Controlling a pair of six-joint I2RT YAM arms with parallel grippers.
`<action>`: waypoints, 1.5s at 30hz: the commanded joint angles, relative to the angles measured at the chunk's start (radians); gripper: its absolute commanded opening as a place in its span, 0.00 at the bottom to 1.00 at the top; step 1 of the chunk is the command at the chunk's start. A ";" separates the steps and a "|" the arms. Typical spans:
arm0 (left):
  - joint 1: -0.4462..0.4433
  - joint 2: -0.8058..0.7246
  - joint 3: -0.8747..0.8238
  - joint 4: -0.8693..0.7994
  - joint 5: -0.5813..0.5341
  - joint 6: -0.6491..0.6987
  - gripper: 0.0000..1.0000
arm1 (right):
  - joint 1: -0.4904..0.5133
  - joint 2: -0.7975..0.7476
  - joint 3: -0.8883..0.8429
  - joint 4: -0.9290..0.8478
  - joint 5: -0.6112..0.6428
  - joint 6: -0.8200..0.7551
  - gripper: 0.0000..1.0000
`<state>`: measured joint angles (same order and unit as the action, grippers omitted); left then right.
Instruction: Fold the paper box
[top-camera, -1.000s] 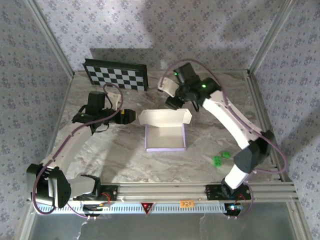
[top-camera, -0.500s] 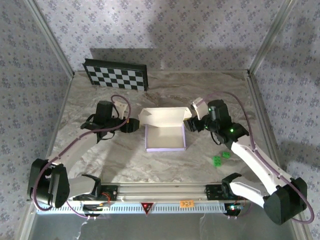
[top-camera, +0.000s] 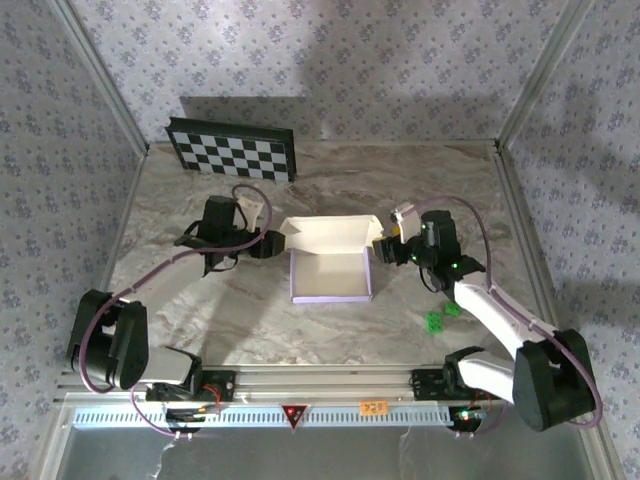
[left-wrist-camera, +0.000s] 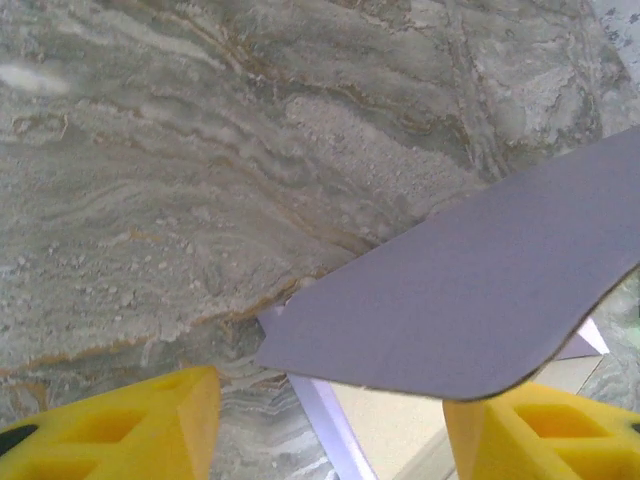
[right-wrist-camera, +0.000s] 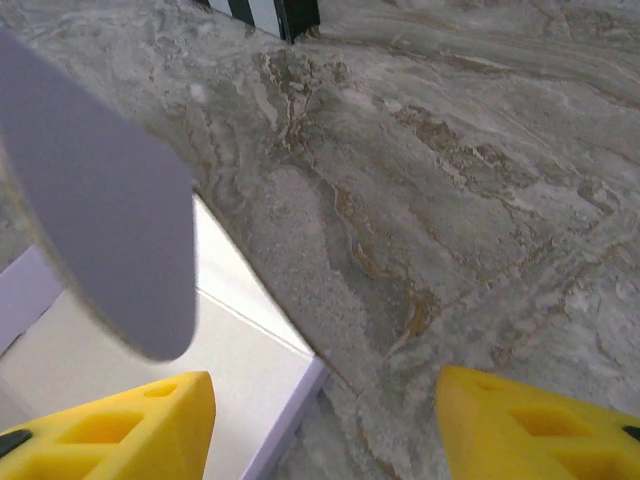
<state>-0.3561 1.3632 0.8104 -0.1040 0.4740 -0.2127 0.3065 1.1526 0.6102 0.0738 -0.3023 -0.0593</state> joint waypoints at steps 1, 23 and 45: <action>-0.014 0.014 0.050 0.030 0.008 0.009 0.59 | -0.030 0.042 -0.004 0.144 -0.104 -0.014 0.60; -0.023 0.047 0.096 0.018 0.032 0.010 0.22 | -0.040 0.105 0.085 0.057 -0.214 -0.111 0.22; -0.112 0.036 0.167 0.048 -0.098 -0.036 0.12 | 0.160 0.122 0.184 0.089 0.340 0.191 0.00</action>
<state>-0.4484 1.4036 0.9226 -0.1017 0.3889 -0.2268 0.4206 1.2617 0.7441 0.1146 -0.1215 0.0196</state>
